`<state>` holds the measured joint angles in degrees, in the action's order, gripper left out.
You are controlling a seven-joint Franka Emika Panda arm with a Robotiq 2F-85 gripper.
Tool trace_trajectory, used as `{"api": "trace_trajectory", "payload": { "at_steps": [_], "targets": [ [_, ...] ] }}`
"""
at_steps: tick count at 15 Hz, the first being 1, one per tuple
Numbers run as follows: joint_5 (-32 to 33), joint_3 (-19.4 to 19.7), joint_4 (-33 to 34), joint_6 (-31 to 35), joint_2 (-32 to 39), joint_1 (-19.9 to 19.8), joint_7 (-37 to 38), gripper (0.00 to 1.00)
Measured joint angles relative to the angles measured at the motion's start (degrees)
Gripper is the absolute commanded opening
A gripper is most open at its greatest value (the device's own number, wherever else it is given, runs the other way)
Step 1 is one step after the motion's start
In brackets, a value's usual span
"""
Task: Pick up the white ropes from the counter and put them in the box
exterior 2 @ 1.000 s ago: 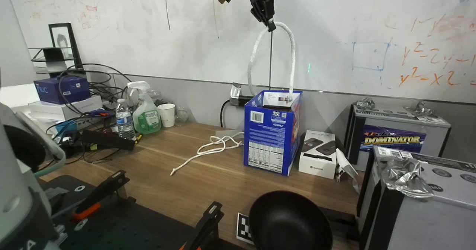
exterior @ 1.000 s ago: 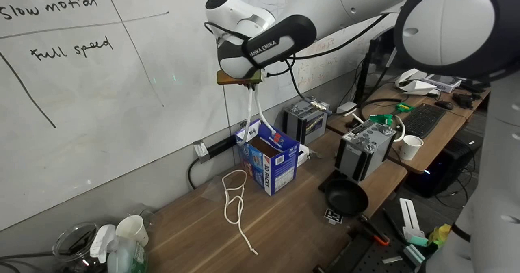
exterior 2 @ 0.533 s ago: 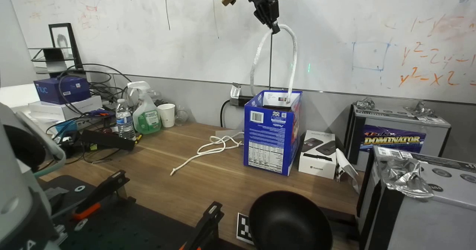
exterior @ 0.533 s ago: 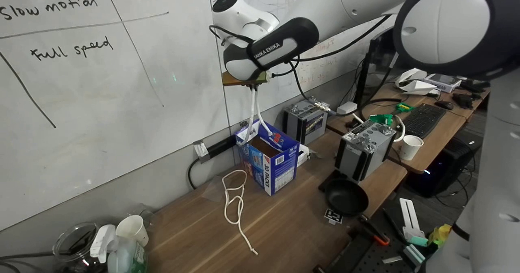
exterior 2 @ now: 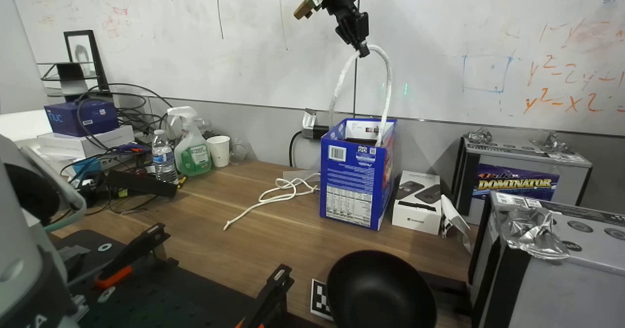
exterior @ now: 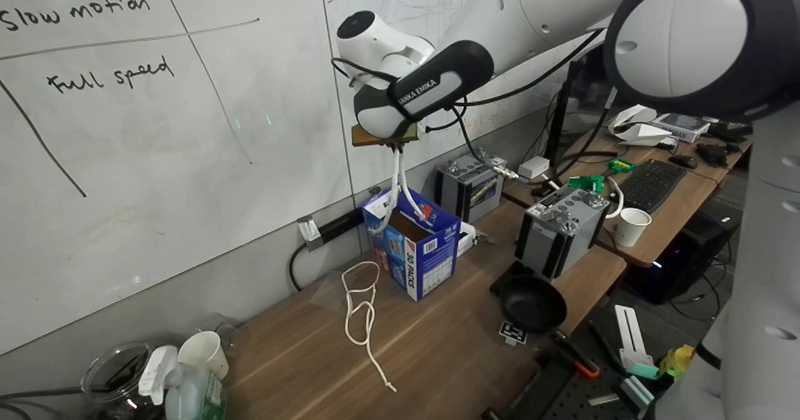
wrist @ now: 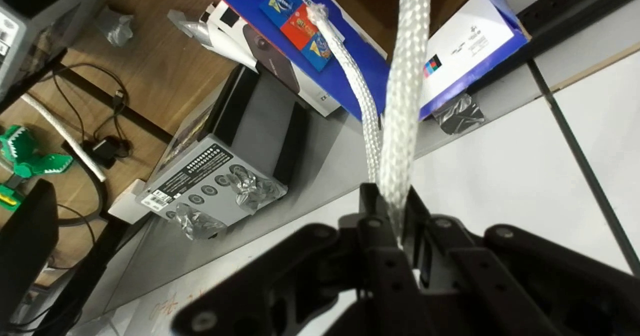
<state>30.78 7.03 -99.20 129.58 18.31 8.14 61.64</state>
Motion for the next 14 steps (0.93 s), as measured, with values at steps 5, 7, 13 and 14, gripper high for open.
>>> {"api": "trace_trajectory", "payload": {
  "at_steps": [5,7,13,14],
  "targets": [
    [-0.3,0.0,-7.0,5.4,1.0,-0.1,0.0,0.13],
    [-0.7,0.0,-9.4,7.6,1.9,-0.1,-0.1,0.13],
    [-1.1,0.0,-13.8,11.5,5.5,-0.2,-1.6,0.13],
    [-1.2,0.0,-14.1,11.8,6.2,-0.2,-2.0,0.12]
  ]
}}
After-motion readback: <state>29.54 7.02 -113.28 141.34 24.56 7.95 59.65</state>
